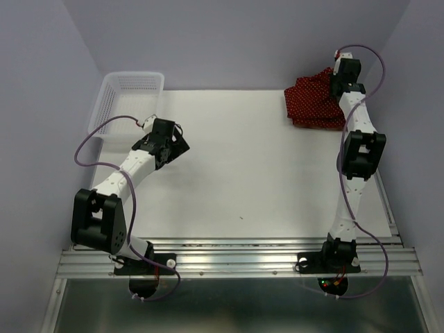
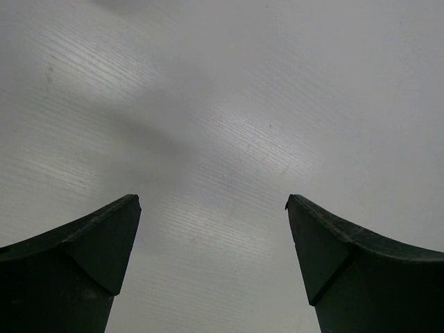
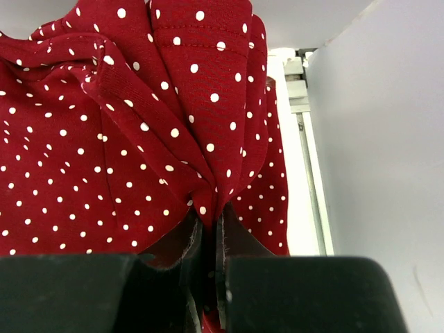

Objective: Fold and stack the skirts
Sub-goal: Neatly place the folded skirt to the corner

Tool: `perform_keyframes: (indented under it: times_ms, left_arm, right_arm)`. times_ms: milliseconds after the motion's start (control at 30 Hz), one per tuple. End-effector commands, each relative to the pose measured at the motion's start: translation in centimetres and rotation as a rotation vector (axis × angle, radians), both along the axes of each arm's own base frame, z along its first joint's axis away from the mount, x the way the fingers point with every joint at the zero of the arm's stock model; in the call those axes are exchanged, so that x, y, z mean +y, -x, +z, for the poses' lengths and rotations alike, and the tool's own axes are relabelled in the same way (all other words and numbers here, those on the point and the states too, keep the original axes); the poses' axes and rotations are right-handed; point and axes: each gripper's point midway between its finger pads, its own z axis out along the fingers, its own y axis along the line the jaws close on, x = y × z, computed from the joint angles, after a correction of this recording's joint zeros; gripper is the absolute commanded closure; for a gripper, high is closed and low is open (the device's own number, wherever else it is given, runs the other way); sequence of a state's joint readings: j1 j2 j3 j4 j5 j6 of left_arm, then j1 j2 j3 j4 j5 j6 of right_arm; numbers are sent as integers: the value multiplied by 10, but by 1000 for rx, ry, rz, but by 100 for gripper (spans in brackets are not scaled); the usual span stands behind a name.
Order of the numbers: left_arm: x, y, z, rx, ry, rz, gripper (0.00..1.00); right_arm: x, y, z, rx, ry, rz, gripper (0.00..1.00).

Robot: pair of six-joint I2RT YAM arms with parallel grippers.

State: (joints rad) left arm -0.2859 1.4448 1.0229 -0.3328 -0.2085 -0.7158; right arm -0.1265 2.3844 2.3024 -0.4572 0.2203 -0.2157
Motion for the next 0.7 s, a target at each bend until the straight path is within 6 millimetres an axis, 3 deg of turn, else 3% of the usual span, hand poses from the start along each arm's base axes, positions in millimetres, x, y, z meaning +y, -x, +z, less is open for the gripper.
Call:
perform_keyframes:
  times_ms: [0, 200, 367, 533, 567, 600, 667]
  left_arm:
    - [-1, -15, 18, -48, 2, -6, 1]
    - [-1, -17, 17, -42, 0, -4, 1]
    - [-1, -15, 17, -36, -2, -2, 1]
    - [0, -14, 18, -32, -5, 2, 1]
    - [0, -14, 19, -33, -4, 3, 1]
    - [0, -15, 20, -36, -2, 4, 1]
    - [0, -14, 21, -39, -4, 3, 1]
  right_arm:
    - [-11, -15, 42, -140, -7, 9, 99]
    - [-21, -13, 17, -107, -48, -14, 99]
    - [-32, -8, -8, -64, -70, -33, 88]
    - [-36, -9, -23, -51, -78, -75, 59]
    - [-37, -9, -21, -56, -80, -79, 51]
    - [-38, -8, -18, -61, -78, -89, 36]
    - [-41, -8, -9, -88, -84, -122, 24]
